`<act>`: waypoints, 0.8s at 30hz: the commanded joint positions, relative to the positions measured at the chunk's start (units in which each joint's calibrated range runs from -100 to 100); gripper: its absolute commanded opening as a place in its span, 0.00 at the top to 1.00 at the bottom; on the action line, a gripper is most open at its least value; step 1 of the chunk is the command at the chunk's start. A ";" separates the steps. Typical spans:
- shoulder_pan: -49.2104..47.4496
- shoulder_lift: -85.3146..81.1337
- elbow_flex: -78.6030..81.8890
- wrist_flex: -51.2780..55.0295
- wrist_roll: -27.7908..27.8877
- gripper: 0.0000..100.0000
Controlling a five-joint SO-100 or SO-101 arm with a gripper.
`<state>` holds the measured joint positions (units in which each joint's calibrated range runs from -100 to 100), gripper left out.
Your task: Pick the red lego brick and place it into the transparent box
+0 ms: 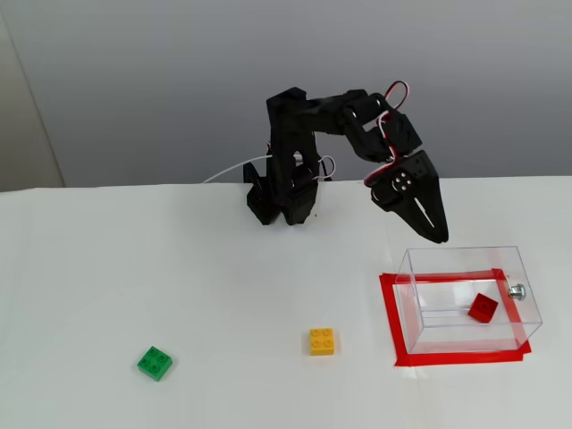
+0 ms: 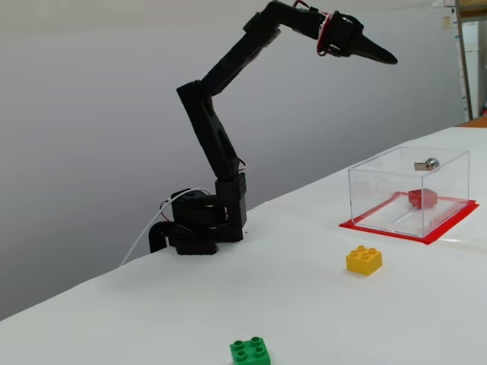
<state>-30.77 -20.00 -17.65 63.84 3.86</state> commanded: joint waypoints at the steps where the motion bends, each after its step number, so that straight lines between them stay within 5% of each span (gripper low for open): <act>1: 4.26 -5.84 -1.24 1.44 0.21 0.99; 16: 22.08 -20.43 -1.06 17.62 -0.41 0.99; 24: 29.70 -32.48 15.03 20.15 -0.41 0.99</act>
<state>-2.78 -48.08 -8.38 84.15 3.62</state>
